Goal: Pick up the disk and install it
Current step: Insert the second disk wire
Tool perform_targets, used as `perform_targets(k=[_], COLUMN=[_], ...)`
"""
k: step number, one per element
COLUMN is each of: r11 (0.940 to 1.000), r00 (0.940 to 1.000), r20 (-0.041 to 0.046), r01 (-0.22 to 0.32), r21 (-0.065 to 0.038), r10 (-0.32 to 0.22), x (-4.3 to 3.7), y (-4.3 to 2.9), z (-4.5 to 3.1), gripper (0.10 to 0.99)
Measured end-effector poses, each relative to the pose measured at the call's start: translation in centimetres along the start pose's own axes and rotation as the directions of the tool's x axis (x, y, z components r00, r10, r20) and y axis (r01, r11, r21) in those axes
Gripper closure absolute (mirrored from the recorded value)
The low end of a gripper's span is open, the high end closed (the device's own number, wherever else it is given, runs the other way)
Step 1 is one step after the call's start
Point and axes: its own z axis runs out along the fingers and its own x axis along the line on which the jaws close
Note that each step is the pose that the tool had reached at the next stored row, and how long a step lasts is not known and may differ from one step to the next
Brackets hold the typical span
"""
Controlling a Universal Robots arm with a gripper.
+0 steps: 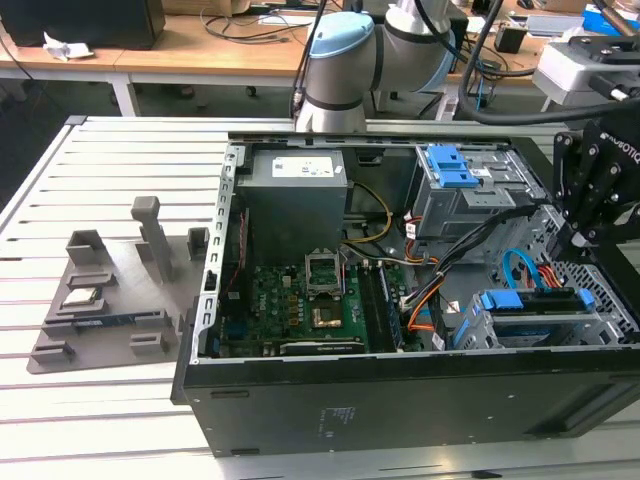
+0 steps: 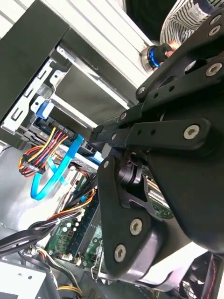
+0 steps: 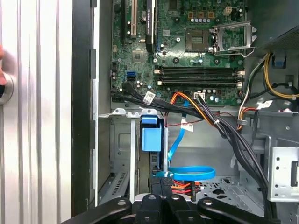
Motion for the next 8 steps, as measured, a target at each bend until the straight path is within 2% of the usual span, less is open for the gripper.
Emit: perform_targets(k=[8], r11=[1.0], r00=[1.0], r20=[0.0001], r01=[0.0], r21=[0.0], r10=[0.0], x=[0.0], y=[0.0], z=[-0.06], gripper=[0.98])
